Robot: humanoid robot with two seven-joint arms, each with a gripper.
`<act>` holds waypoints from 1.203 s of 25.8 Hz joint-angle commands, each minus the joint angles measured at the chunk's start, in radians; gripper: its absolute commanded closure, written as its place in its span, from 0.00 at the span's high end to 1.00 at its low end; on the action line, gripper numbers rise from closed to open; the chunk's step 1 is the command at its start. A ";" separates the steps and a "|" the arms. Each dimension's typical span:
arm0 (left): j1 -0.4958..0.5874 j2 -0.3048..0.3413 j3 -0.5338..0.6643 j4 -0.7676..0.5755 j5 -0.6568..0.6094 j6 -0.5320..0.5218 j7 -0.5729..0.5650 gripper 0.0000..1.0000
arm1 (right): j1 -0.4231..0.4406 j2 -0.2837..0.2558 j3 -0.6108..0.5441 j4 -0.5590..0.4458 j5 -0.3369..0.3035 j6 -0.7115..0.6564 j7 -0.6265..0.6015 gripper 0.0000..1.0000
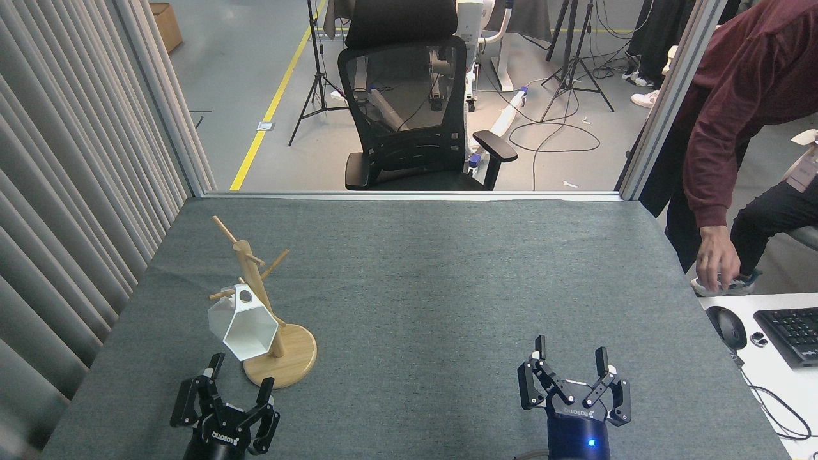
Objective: Hang cup on storage rack
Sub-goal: 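Open the left gripper and withdraw it from the stand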
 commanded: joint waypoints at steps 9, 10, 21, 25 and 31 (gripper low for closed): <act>0.054 -0.011 0.063 -0.349 0.914 -0.308 -0.310 1.00 | 0.008 -0.018 0.000 -0.010 0.000 -0.032 0.004 0.98; 0.046 -0.011 0.063 -0.347 0.914 -0.305 -0.307 1.00 | 0.010 -0.018 0.000 -0.010 0.000 -0.032 0.004 0.98; 0.044 -0.068 0.064 -0.347 0.912 -0.260 -0.279 1.00 | 0.018 -0.016 0.002 -0.020 0.000 -0.075 0.007 0.99; 0.041 -0.063 0.064 -0.347 0.906 -0.228 -0.241 1.00 | 0.031 -0.015 0.003 -0.025 0.000 -0.093 0.007 0.99; 0.040 -0.059 0.063 -0.347 0.905 -0.231 -0.238 1.00 | 0.036 -0.018 0.005 -0.024 0.048 -0.095 0.007 0.99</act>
